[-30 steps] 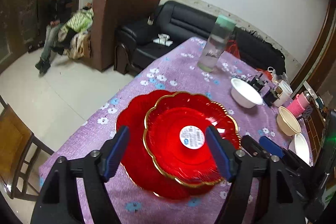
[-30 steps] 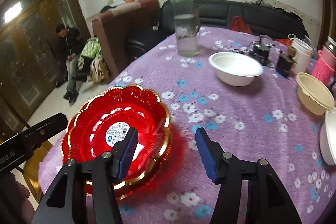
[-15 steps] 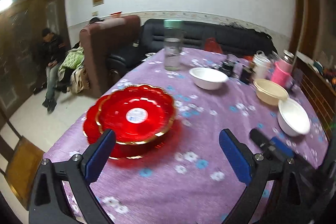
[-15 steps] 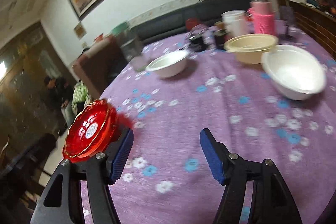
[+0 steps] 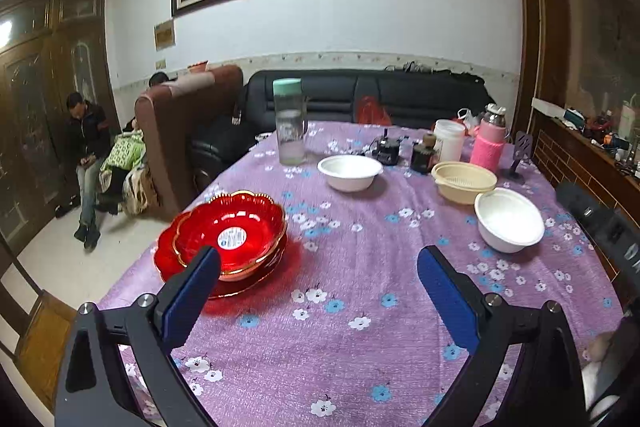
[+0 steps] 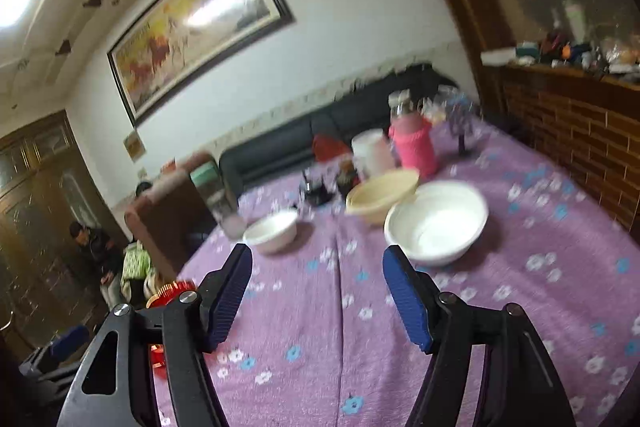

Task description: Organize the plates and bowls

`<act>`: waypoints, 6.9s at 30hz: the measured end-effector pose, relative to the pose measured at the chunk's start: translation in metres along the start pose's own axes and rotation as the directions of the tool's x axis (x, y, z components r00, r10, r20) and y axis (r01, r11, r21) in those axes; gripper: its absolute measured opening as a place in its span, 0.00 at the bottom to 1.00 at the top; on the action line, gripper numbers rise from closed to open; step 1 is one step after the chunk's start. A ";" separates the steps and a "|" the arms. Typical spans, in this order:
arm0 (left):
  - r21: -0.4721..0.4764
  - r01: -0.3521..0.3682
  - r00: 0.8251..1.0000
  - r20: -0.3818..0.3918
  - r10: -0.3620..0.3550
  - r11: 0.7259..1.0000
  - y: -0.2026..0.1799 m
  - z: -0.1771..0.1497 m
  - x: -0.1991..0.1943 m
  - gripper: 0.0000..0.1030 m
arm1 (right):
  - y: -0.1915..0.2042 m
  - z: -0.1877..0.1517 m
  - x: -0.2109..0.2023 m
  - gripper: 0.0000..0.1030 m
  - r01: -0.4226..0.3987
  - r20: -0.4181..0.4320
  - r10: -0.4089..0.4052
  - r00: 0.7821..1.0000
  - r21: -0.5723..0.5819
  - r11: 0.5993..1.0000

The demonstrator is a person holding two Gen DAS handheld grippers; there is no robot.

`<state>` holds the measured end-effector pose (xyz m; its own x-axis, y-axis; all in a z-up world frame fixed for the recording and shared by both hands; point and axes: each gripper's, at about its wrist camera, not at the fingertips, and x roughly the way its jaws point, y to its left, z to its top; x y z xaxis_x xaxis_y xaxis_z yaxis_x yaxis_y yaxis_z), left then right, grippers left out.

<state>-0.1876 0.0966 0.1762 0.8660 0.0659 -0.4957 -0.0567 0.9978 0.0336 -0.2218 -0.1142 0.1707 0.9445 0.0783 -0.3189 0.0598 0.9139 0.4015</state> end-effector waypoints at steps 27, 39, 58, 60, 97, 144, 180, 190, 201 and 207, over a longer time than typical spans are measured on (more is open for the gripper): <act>-0.019 0.041 0.999 0.009 -0.040 0.999 0.026 0.037 0.007 0.96 | 0.043 0.053 -0.012 0.79 -0.045 0.083 0.059 0.995 -0.158 0.986; 0.019 0.060 0.978 0.201 -0.063 0.998 0.069 0.189 -0.043 0.96 | 0.112 0.200 -0.032 0.79 -0.074 0.178 0.133 0.975 -0.305 0.949; -0.042 0.033 0.996 -0.082 -0.036 0.999 0.048 0.229 0.170 0.96 | 0.091 0.175 0.229 0.82 -0.042 -0.265 -0.030 0.964 -0.261 0.964; -0.072 0.028 0.987 -0.156 -0.039 0.997 0.044 0.222 0.209 0.96 | 0.080 0.155 0.259 0.82 -0.051 -0.341 -0.030 0.939 -0.225 0.973; -0.236 0.018 0.723 -0.668 -0.175 0.972 0.011 0.100 0.481 0.28 | 0.029 -0.015 0.477 0.28 -0.008 -0.706 0.043 0.707 0.052 0.999; -0.272 -0.103 0.880 -0.474 -0.040 0.957 0.175 0.027 0.226 0.20 | 0.202 -0.093 0.284 0.17 -0.344 -0.721 0.144 0.678 -0.137 0.929; -0.313 -0.066 0.995 -0.094 0.038 0.947 0.163 0.039 0.091 0.82 | 0.192 -0.076 0.215 0.56 -0.375 -0.530 0.194 0.825 -0.259 0.890; -0.234 0.015 0.996 -0.086 -0.036 0.972 0.111 0.034 0.085 0.87 | 0.086 -0.063 0.176 0.60 -0.252 -0.485 0.135 0.864 -0.183 0.950; -0.142 0.093 0.986 -0.121 -0.111 0.985 0.044 0.028 0.092 0.87 | -0.019 -0.033 0.151 0.60 -0.063 -0.396 0.028 0.918 -0.075 0.995; -0.075 0.164 0.973 -0.153 -0.174 0.984 -0.007 0.027 0.098 0.87 | -0.061 -0.005 0.129 0.60 0.021 -0.292 -0.036 0.956 -0.052 0.998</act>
<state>-0.0893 0.0963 0.1513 0.7764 -0.1090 -0.6208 0.0486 0.9924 -0.1134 -0.1050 -0.1575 0.1005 0.8065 0.1586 -0.5695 0.0631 0.9347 0.3497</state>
